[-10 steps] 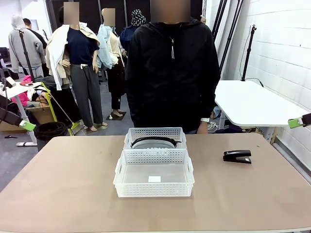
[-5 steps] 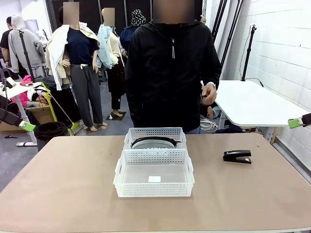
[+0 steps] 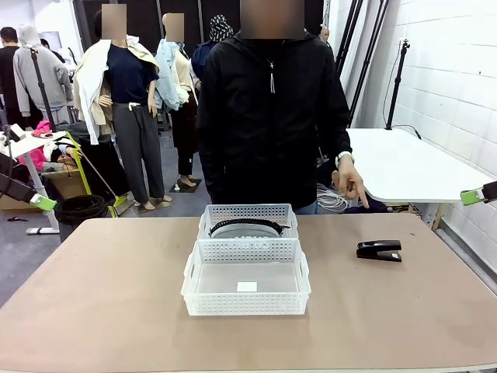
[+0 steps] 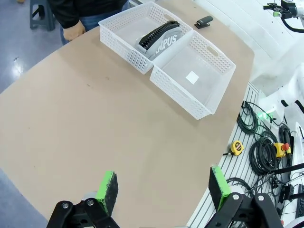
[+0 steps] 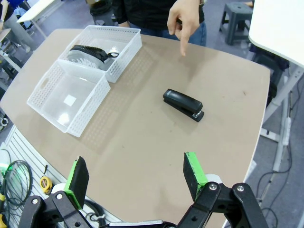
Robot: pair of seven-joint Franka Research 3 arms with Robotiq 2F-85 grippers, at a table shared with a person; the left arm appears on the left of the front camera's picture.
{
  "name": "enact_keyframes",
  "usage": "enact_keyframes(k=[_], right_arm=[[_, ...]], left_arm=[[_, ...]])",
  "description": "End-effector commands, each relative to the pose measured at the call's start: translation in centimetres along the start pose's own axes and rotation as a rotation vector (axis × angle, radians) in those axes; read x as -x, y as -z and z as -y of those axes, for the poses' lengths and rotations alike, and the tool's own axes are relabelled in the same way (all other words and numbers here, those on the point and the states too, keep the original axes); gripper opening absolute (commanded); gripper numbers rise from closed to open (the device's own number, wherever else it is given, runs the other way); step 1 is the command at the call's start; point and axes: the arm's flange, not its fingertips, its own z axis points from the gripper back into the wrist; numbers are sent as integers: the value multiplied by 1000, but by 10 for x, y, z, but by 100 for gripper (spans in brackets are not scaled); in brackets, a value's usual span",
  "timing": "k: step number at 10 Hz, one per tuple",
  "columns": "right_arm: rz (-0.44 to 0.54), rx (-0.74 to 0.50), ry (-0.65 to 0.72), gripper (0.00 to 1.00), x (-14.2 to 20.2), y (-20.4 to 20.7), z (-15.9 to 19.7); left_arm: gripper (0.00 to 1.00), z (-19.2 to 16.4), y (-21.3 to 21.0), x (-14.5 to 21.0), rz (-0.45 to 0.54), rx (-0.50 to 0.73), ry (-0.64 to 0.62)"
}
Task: Distribute items into two baskets.
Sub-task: Pick up the Stapler that the person points to.
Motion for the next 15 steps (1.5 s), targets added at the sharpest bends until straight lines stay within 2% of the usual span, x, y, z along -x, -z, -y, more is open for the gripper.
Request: enact_keyframes(k=[1,15], right_arm=[[11,-17,12,100,-1,1,0],[11,-17,12,100,-1,1,0]], left_arm=[[100,0,-1,1,11,5,0],[100,0,-1,1,11,5,0]])
